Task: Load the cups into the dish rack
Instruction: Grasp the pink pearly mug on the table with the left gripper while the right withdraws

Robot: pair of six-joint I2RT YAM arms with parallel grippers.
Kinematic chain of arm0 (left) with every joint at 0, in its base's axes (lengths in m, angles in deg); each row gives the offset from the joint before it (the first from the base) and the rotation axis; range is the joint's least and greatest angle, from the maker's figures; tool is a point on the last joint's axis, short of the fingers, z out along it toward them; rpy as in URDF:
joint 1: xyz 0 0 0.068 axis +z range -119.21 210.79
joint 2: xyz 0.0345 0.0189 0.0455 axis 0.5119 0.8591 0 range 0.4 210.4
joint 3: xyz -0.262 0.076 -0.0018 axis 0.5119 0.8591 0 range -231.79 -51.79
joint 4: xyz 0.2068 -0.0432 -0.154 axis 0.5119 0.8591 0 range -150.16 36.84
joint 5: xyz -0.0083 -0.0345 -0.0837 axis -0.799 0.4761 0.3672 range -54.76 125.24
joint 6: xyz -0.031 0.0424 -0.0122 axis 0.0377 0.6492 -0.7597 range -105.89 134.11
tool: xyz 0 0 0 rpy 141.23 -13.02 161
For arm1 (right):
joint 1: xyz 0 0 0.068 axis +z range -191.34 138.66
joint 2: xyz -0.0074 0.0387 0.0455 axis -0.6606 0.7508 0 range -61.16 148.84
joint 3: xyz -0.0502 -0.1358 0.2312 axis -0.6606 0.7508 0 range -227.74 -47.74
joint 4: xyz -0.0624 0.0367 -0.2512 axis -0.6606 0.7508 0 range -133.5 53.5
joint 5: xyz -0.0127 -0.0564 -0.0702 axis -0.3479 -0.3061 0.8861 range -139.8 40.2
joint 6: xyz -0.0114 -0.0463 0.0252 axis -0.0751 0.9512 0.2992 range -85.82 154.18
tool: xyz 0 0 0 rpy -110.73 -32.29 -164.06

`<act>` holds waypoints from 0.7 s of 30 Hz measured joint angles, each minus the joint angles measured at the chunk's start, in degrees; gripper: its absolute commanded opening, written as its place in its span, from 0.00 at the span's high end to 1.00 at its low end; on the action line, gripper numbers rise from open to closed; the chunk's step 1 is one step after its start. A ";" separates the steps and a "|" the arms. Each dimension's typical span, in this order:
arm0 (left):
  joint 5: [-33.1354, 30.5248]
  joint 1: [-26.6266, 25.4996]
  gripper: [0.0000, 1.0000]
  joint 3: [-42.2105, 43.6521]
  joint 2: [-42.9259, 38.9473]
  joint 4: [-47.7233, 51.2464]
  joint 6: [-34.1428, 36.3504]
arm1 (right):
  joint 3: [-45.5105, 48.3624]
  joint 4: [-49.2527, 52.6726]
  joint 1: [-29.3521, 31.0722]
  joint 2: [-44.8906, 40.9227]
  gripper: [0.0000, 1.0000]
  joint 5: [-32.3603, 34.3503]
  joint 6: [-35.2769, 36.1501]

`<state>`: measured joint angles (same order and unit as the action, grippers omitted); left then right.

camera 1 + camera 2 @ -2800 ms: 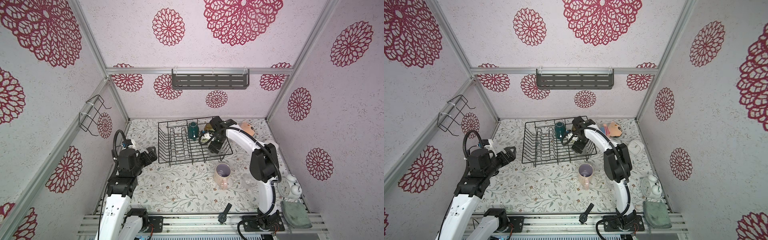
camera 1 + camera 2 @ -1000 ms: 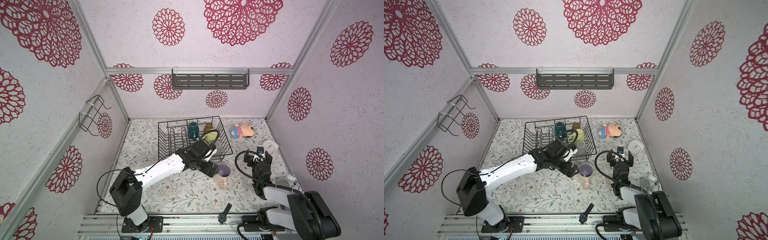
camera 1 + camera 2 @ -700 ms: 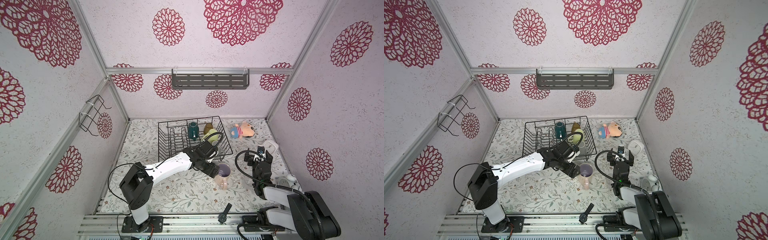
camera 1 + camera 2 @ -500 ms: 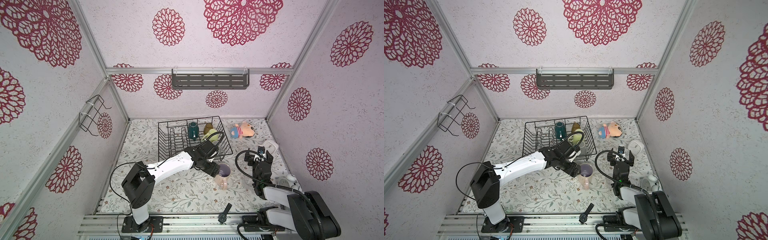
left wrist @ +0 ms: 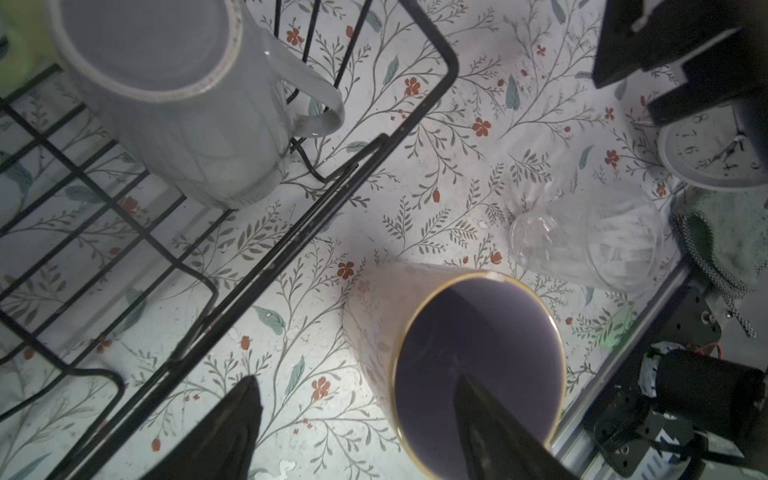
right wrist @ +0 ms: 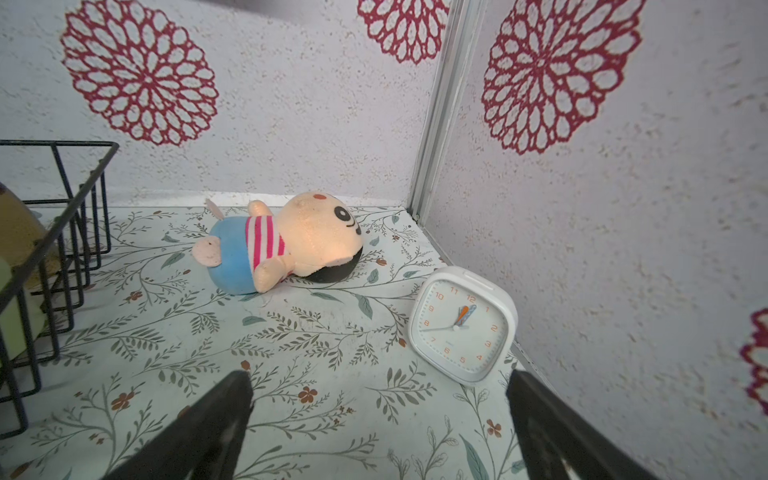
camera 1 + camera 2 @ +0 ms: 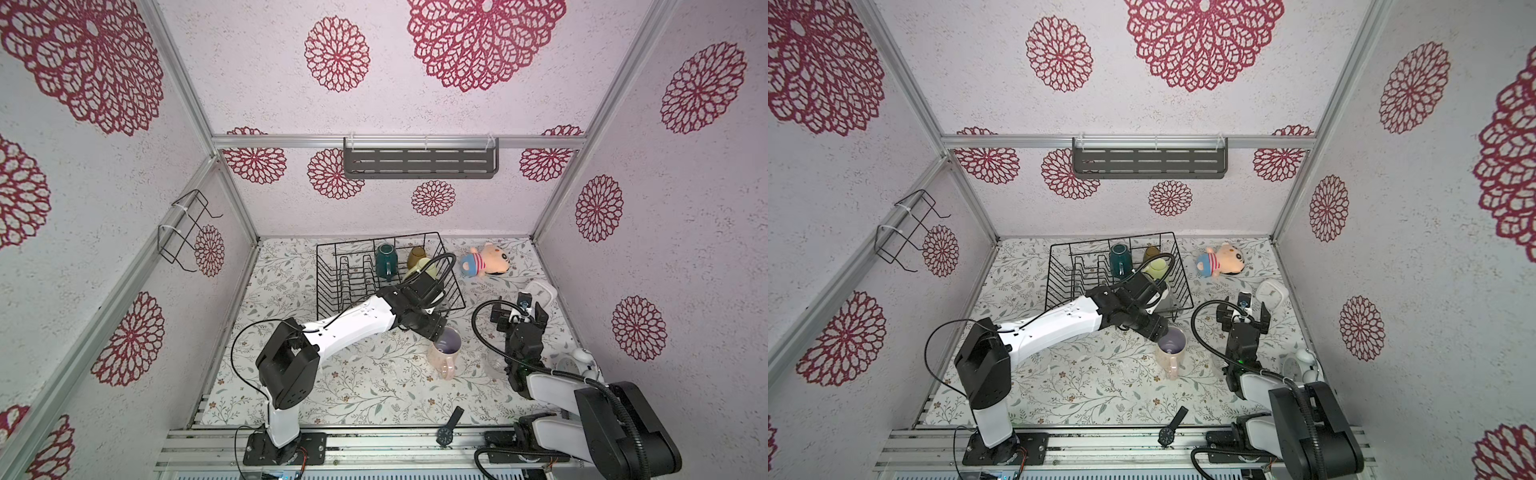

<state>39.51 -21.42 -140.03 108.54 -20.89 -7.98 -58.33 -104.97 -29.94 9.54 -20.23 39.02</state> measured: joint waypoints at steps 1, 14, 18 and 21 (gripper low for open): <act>-0.09 0.00 0.28 0.00 0.52 0.20 -0.02 | 0.02 0.00 0.00 0.00 0.01 0.11 0.00; 0.39 -0.28 0.52 -4.35 7.34 2.58 -0.46 | 0.00 0.13 0.00 0.98 0.01 0.72 -0.94; 0.61 -0.42 0.60 -5.27 9.25 2.95 -0.35 | 0.00 0.04 0.00 1.16 0.01 0.85 -0.98; 0.79 -0.46 0.70 -5.25 9.33 3.13 -0.13 | -0.15 0.59 0.00 1.38 0.01 0.85 -1.01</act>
<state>40.30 -21.87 -145.28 117.87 -17.77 -8.11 -58.48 -104.38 -29.94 10.92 -19.38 38.01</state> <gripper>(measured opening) 0.342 0.990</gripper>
